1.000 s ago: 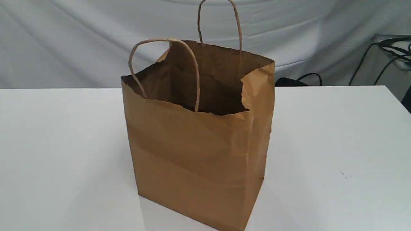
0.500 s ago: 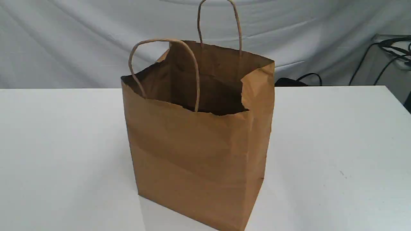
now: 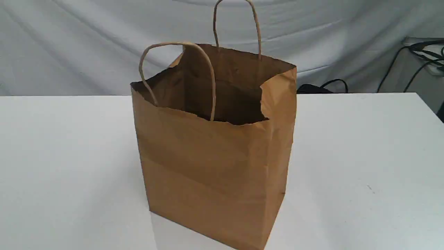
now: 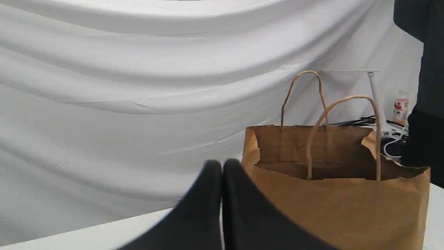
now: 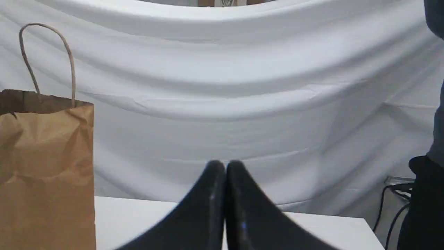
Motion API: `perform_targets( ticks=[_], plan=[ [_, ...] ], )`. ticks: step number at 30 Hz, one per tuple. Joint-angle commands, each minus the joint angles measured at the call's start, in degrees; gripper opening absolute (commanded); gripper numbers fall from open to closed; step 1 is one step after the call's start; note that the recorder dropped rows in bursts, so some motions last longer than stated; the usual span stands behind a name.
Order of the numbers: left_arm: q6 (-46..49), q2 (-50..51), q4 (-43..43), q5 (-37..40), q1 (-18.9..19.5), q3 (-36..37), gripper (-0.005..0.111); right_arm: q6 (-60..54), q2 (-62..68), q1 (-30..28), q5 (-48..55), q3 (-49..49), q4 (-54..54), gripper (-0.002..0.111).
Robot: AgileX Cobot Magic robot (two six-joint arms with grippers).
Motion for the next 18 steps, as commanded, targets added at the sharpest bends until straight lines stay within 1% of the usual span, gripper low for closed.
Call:
perform_targets(
  ticks=[1,7,11,14,18],
  plan=[
    [-0.3,-0.2,-0.6,-0.1,-0.3,0.5,0.0,-0.6,-0.7,-0.1,0.7,0.2,-0.7,0.0],
    [-0.3,-0.2,-0.6,-0.1,-0.3,0.5,0.0,-0.8,-1.7,-0.3,3.1,0.2,-0.7,0.0],
    [-0.3,-0.2,-0.6,-0.1,-0.3,0.5,0.0,-0.8,-6.2,-2.4,6.4,0.2,-0.7,0.0],
    [-0.3,-0.4,-0.6,-0.1,-0.3,0.5,0.0,-0.4,-6.2,-4.8,8.7,0.2,-0.7,0.0],
    [-0.3,-0.7,-0.6,0.1,-0.3,0.5,0.0,-0.5,-6.2,-5.4,10.7,0.2,-0.7,0.0]
  ],
)
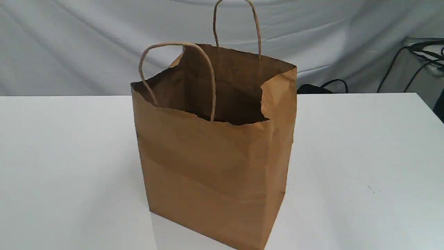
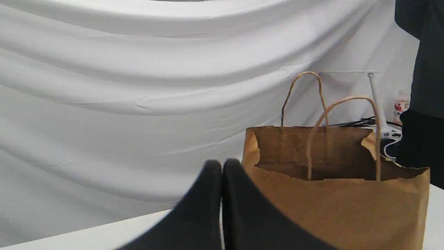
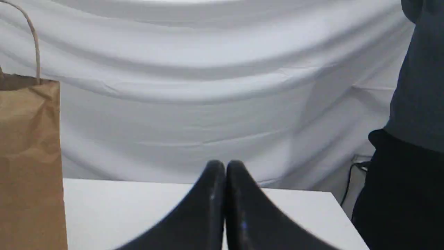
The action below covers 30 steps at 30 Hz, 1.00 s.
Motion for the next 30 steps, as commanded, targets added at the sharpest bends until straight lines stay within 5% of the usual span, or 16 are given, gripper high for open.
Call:
perform_targets(
  ticks=[1,30],
  plan=[
    [-0.3,-0.5,-0.6,-0.1,-0.3,0.5,0.0,-0.2,-0.3,-0.6,2.4,0.2,-0.7,0.0],
    [-0.3,-0.6,-0.6,-0.1,-0.3,0.5,0.0,0.6,-0.3,-0.6,6.3,0.2,-0.7,0.0]
  ],
)
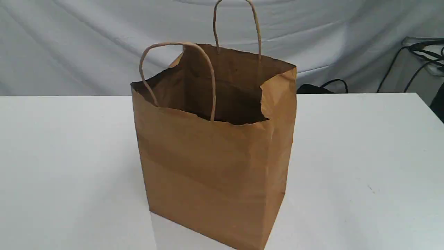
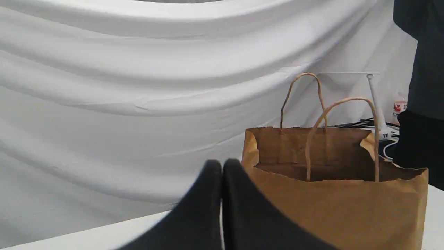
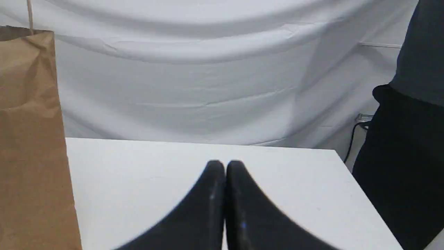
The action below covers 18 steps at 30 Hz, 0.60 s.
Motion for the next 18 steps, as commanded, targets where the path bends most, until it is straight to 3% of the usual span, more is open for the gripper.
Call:
perform_targets(
  ticks=[1,8,18],
  plan=[
    [-0.3,-0.3,-0.6,-0.1,-0.3,0.4,0.0,0.1,-0.3,-0.4,0.0,0.2,-0.7,0.0],
    [-0.2,-1.0,2.6,-0.1,0.8,0.8,0.0,0.1,-0.3,-0.4,0.0,0.2,-0.7,0.0],
    [-0.1,-10.0,3.9,-6.8,15.6,13.5,0.0,0.1,-0.3,-0.4,0.0,0.2,-0.7,0.0]
  ],
)
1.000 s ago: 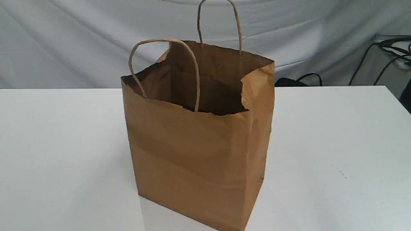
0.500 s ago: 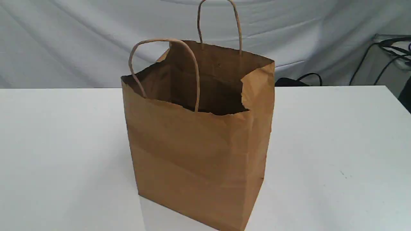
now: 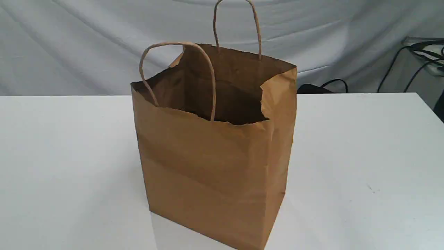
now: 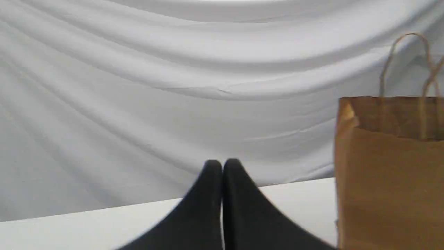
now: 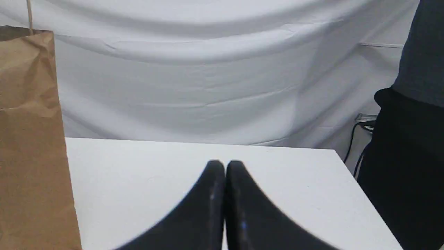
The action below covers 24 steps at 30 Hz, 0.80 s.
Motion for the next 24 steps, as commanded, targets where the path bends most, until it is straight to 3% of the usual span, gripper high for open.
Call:
perform_targets(
  ticks=[1,10,18,24],
  plan=[
    [-0.1,-3.5,0.2,-4.1,3.9,4.7,0.0,0.1,-0.3,-0.4,0.0,0.2,-0.7,0.0],
    [-0.1,-7.9,0.2,-4.2,9.8,13.2,0.0,0.1,-0.3,-0.4,0.0,0.2,-0.7,0.0],
    [-0.1,-8.2,0.2,-3.9,10.4,15.2,0.0,0.1,-0.3,-0.4,0.0,0.2,-0.7,0.0],
    [-0.1,-8.2,0.4,-9.4,10.4,15.2,0.0,0.1,-0.3,-0.4,0.0,0.2,-0.7,0.0]
  ],
)
